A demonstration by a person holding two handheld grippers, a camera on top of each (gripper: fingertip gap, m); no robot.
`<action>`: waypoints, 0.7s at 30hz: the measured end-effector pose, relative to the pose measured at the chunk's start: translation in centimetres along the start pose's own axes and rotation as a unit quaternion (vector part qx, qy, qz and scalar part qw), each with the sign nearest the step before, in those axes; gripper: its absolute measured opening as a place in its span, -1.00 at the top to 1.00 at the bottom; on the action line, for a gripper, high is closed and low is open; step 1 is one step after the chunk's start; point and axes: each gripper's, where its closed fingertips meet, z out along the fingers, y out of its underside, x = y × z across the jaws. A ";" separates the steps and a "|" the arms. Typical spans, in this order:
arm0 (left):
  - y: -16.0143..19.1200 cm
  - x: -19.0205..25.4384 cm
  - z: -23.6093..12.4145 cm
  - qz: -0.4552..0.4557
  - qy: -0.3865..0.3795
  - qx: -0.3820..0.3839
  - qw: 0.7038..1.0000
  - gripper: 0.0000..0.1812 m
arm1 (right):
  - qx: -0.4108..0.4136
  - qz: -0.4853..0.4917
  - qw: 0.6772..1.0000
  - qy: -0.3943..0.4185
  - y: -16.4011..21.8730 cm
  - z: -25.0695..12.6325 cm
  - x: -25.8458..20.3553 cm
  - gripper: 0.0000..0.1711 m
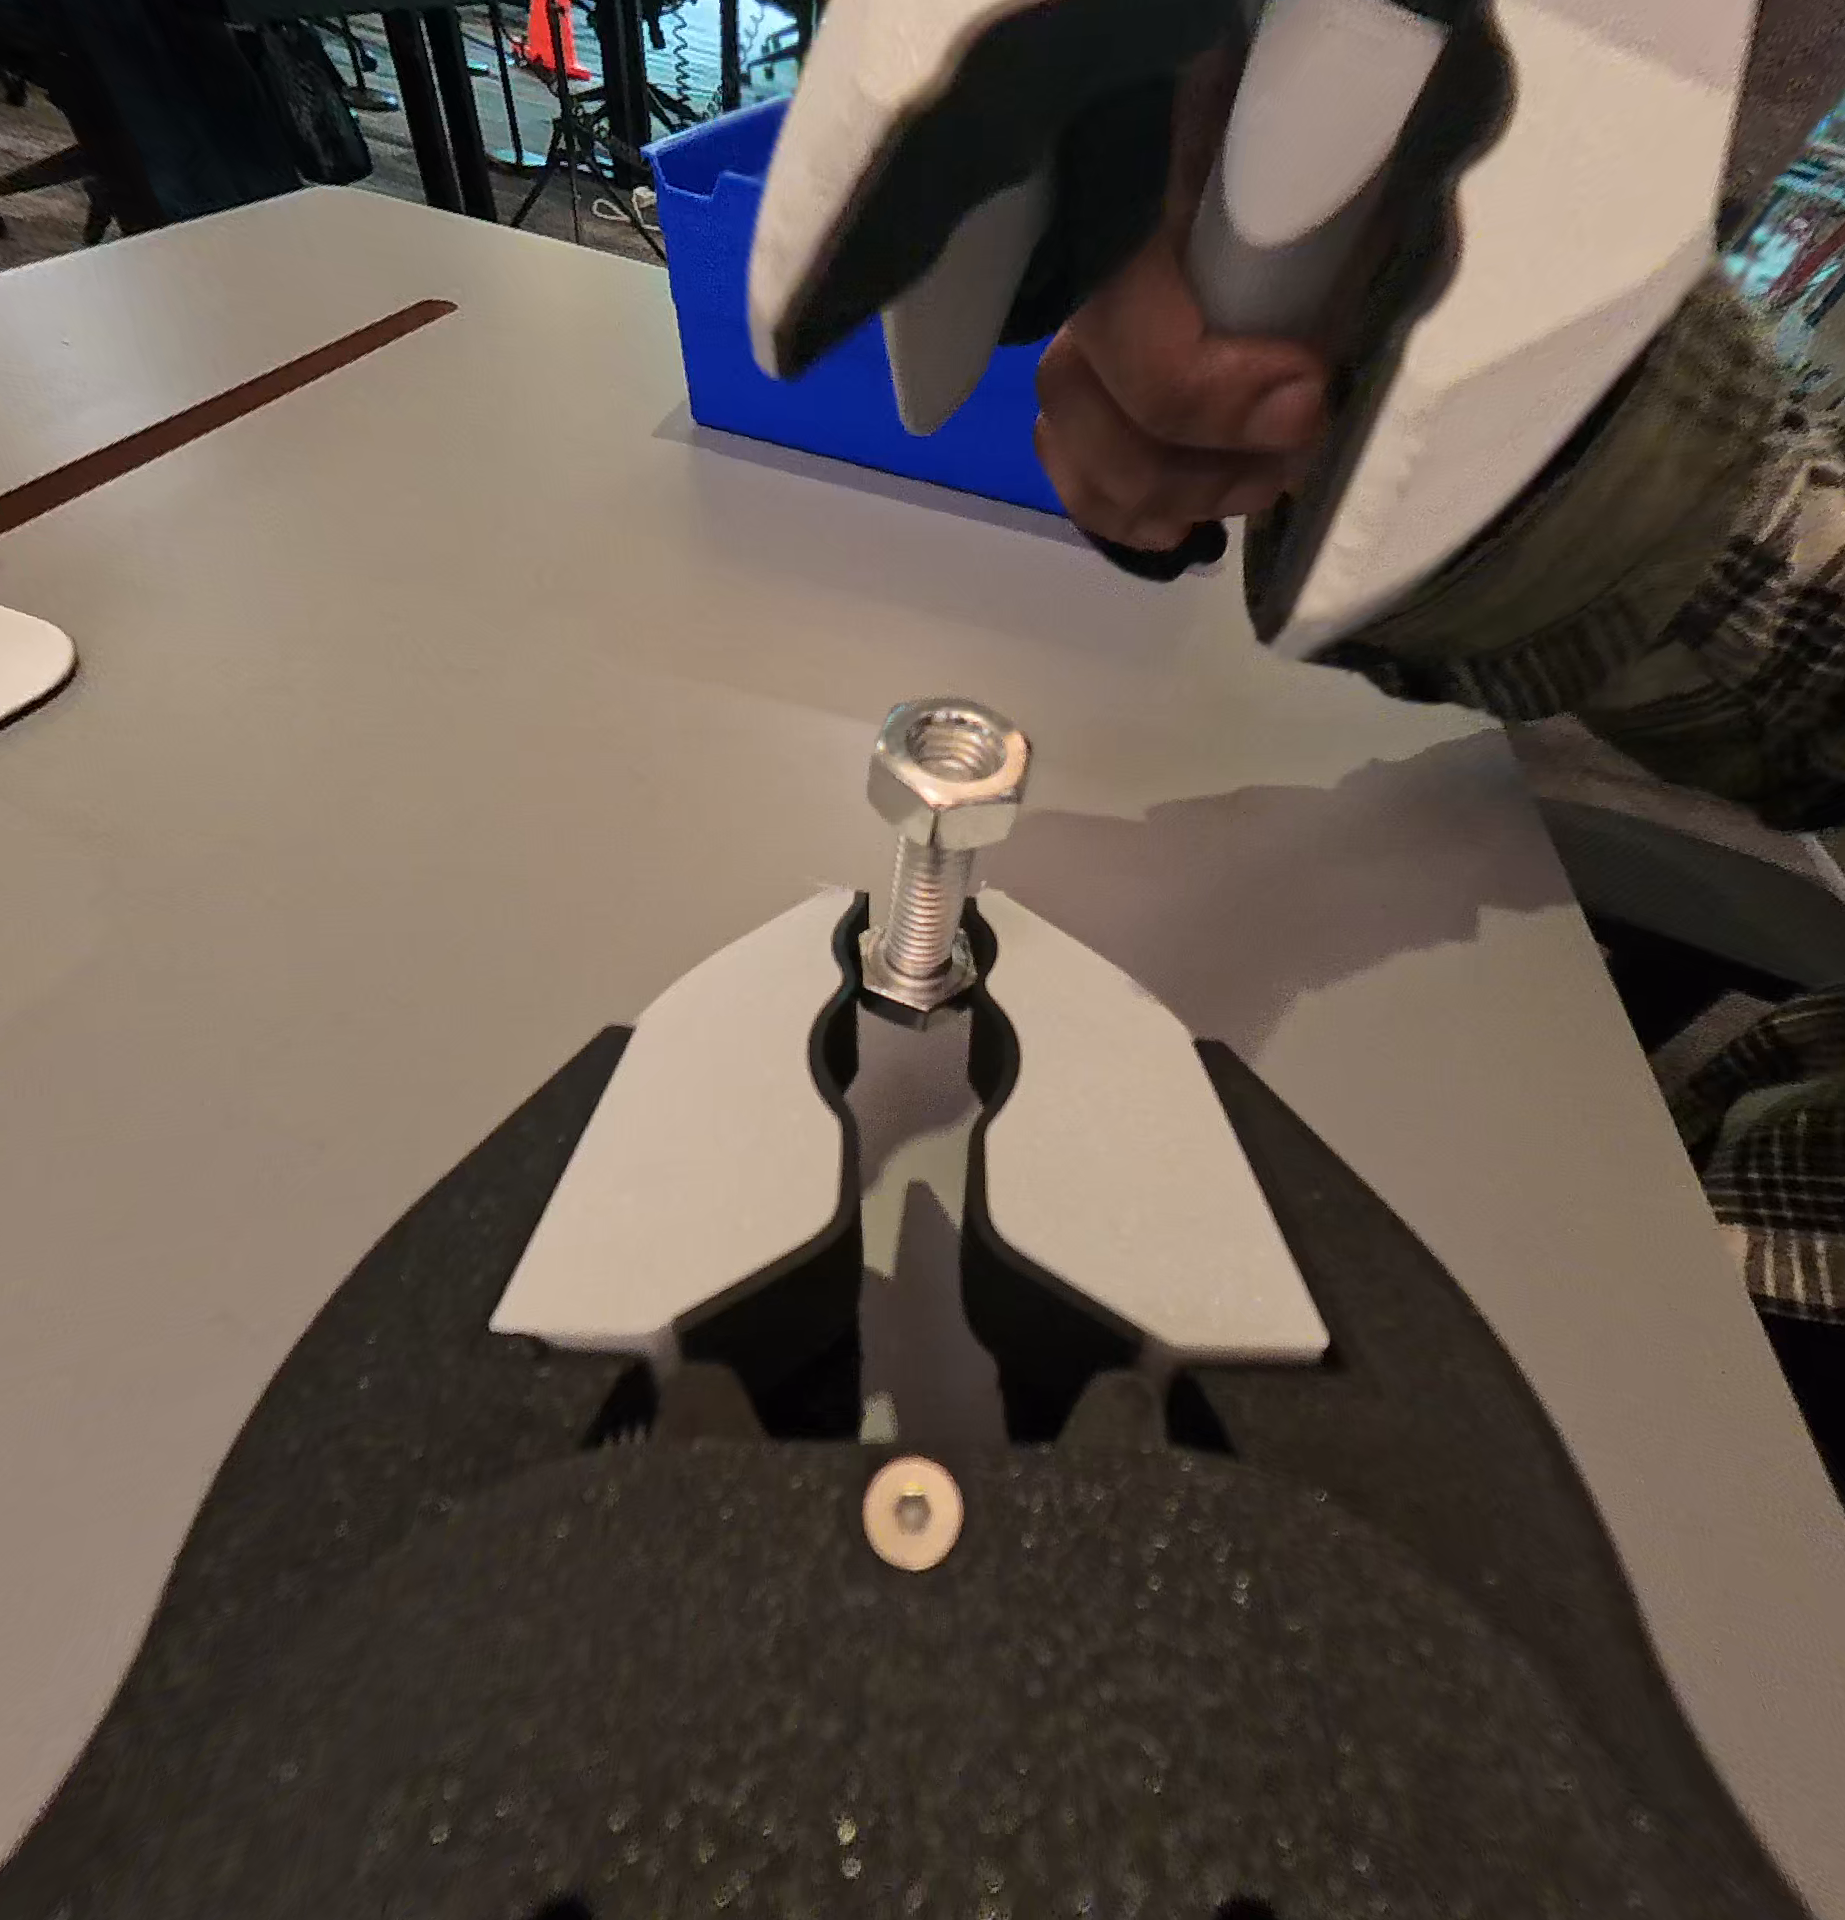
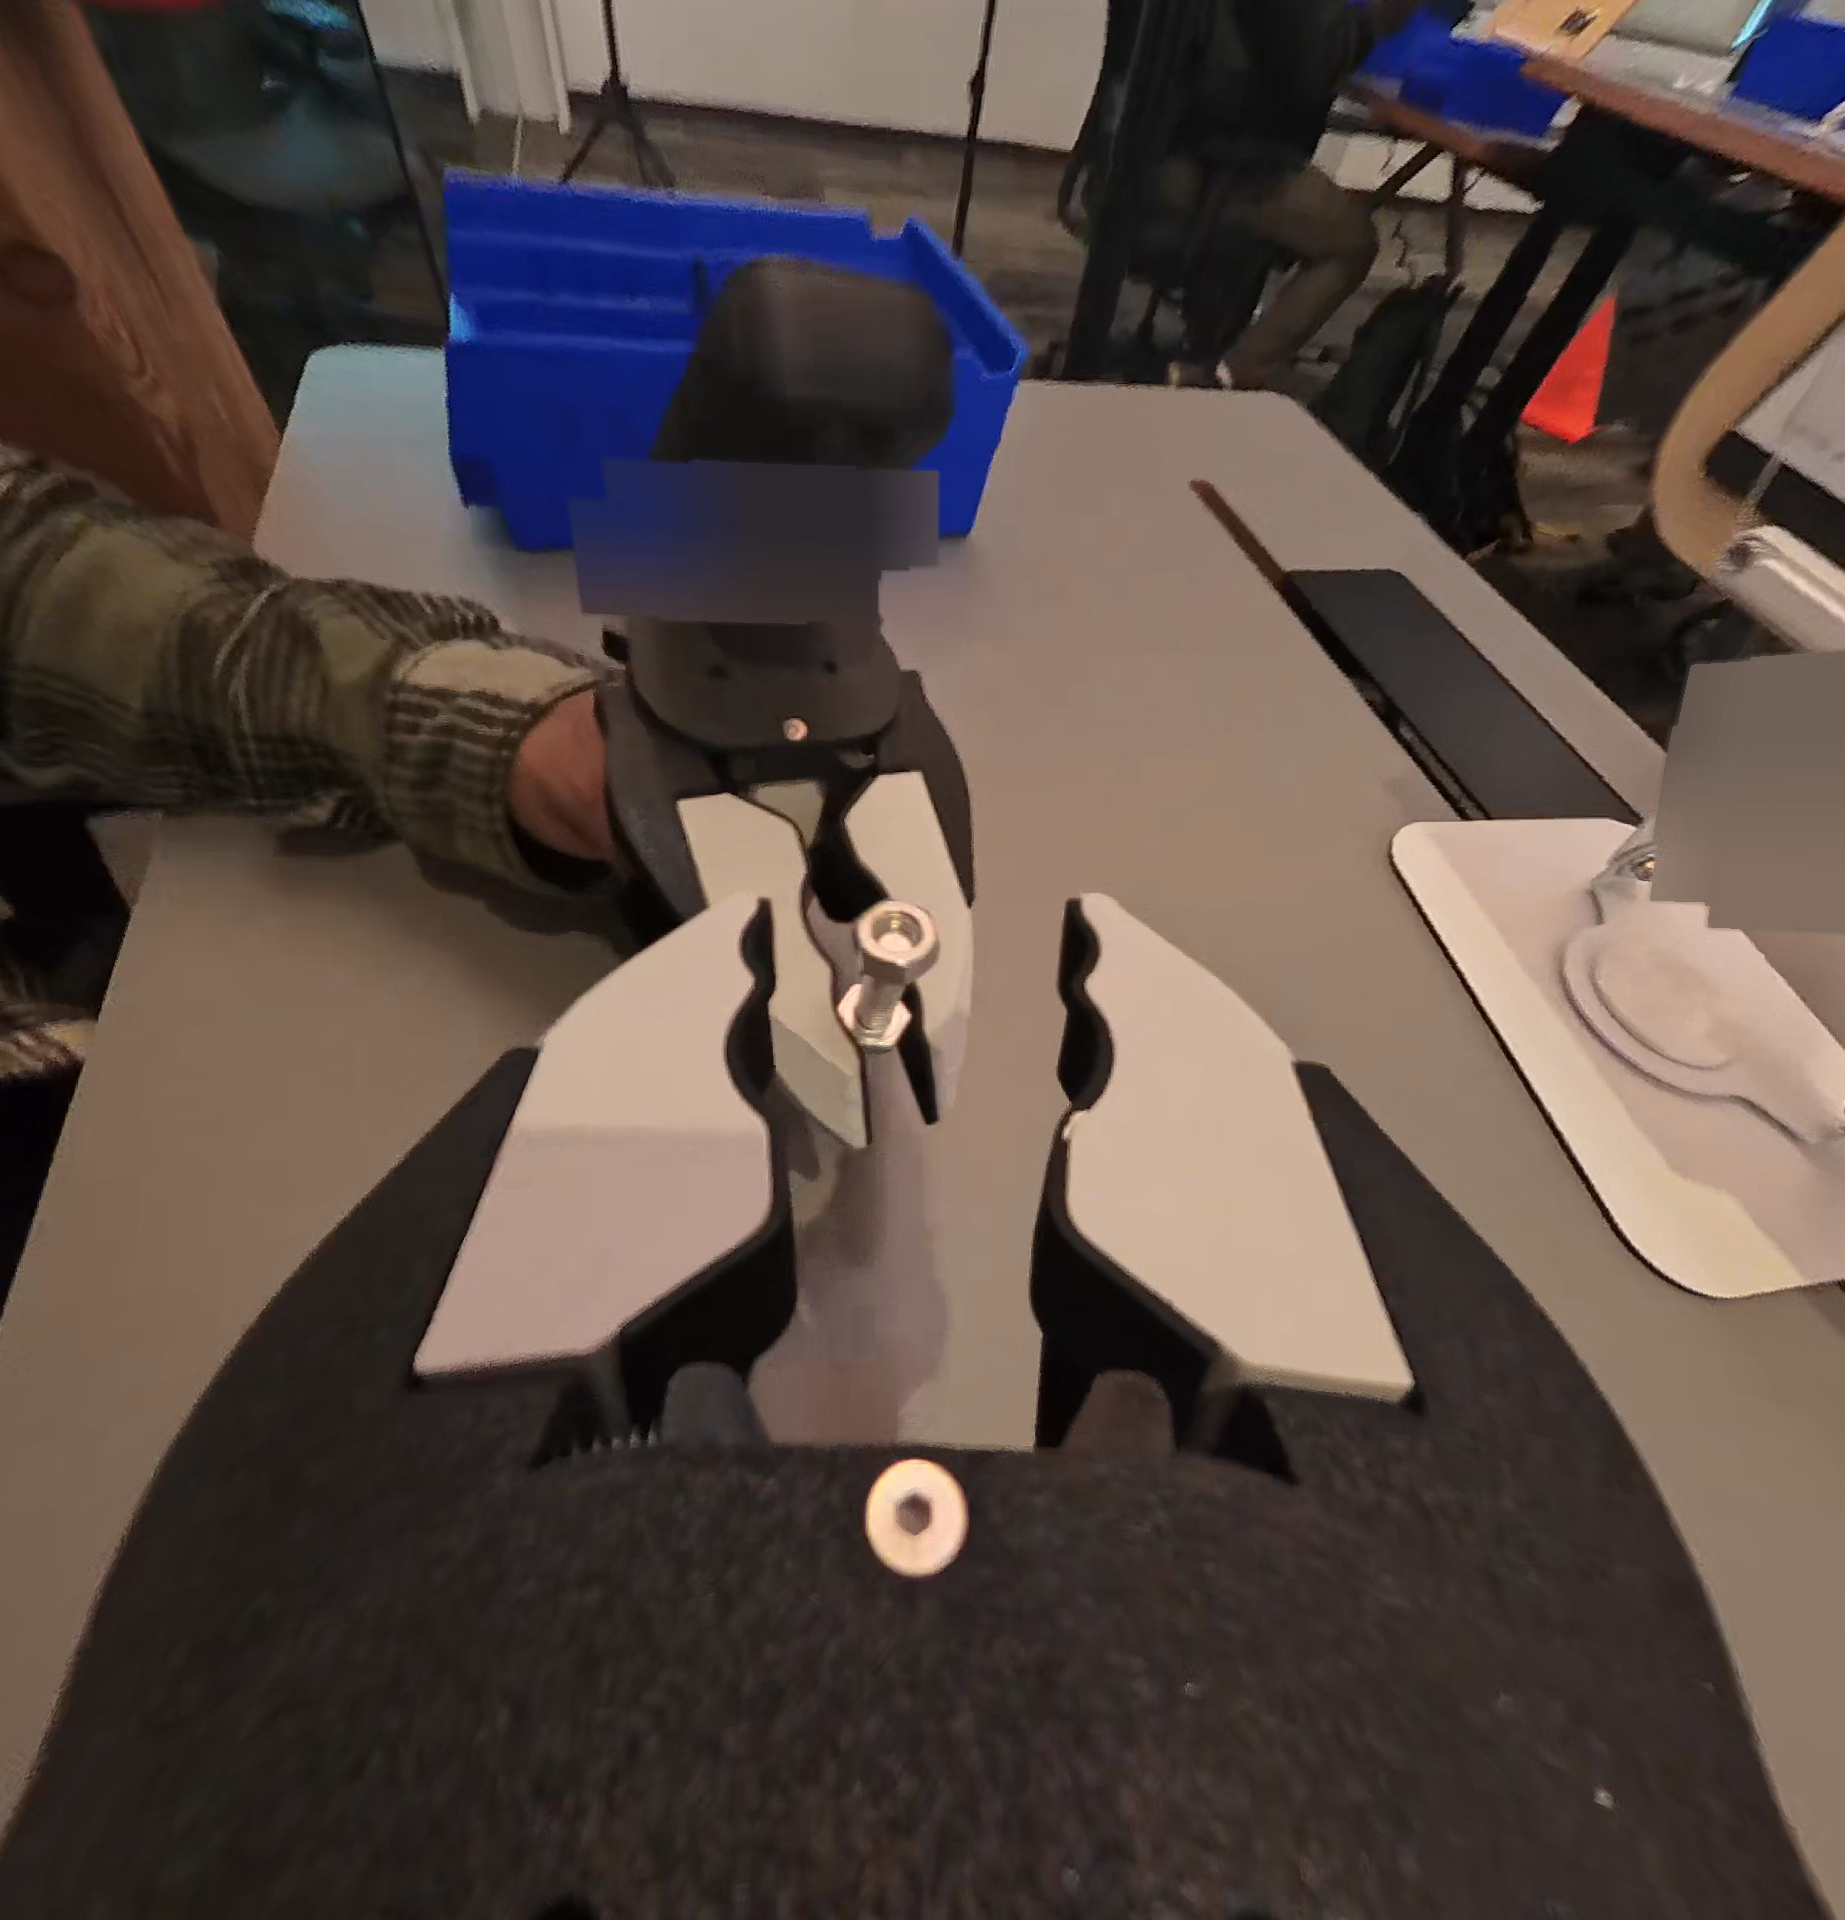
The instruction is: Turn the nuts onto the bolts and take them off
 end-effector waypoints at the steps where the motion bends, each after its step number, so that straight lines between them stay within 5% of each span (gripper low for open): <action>1: 0.0 -0.1 0.0 0.004 -0.004 -0.003 1.000 0.82 | -0.014 -0.010 1.000 -0.009 0.1 0.3 -0.4 0.43; 7: -0.1 0.2 0.0 0.014 -0.007 -0.004 1.000 0.82 | -0.047 -0.003 0.999 -0.019 1.0 1.9 -0.6 0.53; 12: -0.3 0.4 -0.1 0.012 0.004 0.002 1.000 0.82 | -0.017 -0.006 0.999 -0.033 1.1 2.2 -1.0 0.80; 21: -0.7 2.5 0.0 0.048 0.054 0.011 0.997 0.82 | 0.046 -0.022 0.985 -0.165 0.6 1.0 -2.9 0.80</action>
